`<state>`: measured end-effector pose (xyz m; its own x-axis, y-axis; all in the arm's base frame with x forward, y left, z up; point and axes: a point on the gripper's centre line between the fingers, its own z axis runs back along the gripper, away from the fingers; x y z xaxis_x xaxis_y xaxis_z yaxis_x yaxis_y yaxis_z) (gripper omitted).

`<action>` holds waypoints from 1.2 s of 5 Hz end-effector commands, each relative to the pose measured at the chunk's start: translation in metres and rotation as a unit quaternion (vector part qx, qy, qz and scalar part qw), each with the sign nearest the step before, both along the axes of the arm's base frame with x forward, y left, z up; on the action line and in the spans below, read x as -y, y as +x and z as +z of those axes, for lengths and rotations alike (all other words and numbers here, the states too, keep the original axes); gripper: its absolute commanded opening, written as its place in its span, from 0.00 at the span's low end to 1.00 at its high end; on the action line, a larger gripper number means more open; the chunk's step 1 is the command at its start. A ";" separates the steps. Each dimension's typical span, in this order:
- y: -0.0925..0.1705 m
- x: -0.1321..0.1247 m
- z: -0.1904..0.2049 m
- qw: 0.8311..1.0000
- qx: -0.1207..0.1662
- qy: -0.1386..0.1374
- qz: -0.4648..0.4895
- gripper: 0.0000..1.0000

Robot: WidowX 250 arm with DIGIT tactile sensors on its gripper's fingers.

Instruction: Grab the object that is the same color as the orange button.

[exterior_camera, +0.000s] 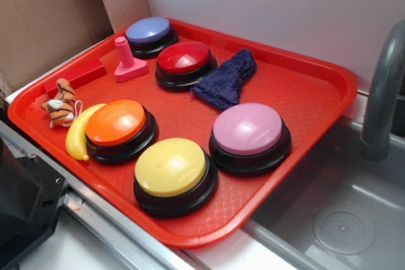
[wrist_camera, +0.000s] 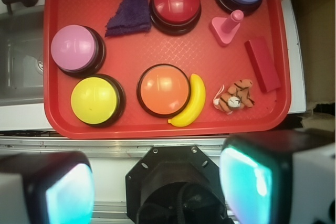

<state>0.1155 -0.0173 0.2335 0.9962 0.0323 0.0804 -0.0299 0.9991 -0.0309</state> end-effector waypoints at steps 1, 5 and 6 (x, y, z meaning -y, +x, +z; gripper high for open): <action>0.000 0.000 0.000 1.000 0.000 0.000 0.000 1.00; 0.028 -0.053 -0.074 0.964 -0.001 -0.063 0.259 1.00; 0.026 -0.069 -0.094 0.948 0.005 -0.055 0.314 1.00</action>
